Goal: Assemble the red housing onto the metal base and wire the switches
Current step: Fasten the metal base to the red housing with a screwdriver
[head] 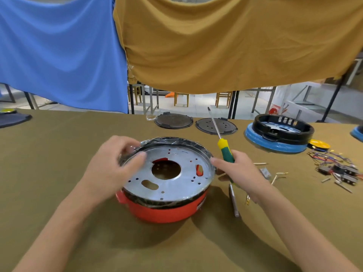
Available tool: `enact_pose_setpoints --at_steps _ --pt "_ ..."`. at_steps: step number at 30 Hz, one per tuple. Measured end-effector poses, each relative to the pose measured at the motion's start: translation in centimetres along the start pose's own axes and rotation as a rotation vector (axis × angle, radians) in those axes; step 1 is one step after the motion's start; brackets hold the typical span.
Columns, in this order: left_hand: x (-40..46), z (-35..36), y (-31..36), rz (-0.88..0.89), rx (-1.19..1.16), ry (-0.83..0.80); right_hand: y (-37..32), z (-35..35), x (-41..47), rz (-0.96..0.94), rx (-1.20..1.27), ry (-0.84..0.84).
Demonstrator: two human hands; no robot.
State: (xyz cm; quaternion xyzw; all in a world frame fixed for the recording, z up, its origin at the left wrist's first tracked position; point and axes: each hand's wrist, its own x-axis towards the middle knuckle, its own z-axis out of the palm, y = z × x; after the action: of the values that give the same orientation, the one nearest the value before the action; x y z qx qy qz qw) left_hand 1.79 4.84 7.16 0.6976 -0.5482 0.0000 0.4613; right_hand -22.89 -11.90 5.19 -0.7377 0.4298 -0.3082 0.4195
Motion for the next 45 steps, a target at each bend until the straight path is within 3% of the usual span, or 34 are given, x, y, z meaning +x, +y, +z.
enact_pose_setpoints --at_steps 3,5,7,9,13,22,34,45 --pt "-1.3 3.1 6.8 0.173 0.268 -0.505 0.7 0.6 0.2 0.056 0.244 -0.048" --pt "-1.3 6.1 9.0 0.236 0.562 -0.646 0.8 0.8 0.2 0.074 0.345 -0.052" --pt "-0.8 8.4 9.9 0.238 0.734 -0.672 1.0 0.8 -0.1 0.099 0.401 -0.053" --pt "-0.4 9.5 10.1 0.215 0.76 -0.637 1.3 0.6 -0.4 0.111 0.466 -0.069" --pt "-0.5 10.4 9.2 0.264 0.67 -0.542 1.5 0.3 -0.4 0.126 0.565 -0.08" --pt "0.0 9.5 8.8 0.178 0.431 -0.577 1.6 0.5 -0.5 0.146 0.599 -0.068" --pt "2.0 7.4 9.0 -0.023 0.117 -0.77 2.1 1.5 -0.3 0.172 0.487 -0.02" --pt "3.4 6.7 8.0 -0.093 0.097 -0.926 1.6 1.6 -0.7 0.225 0.703 -0.054"
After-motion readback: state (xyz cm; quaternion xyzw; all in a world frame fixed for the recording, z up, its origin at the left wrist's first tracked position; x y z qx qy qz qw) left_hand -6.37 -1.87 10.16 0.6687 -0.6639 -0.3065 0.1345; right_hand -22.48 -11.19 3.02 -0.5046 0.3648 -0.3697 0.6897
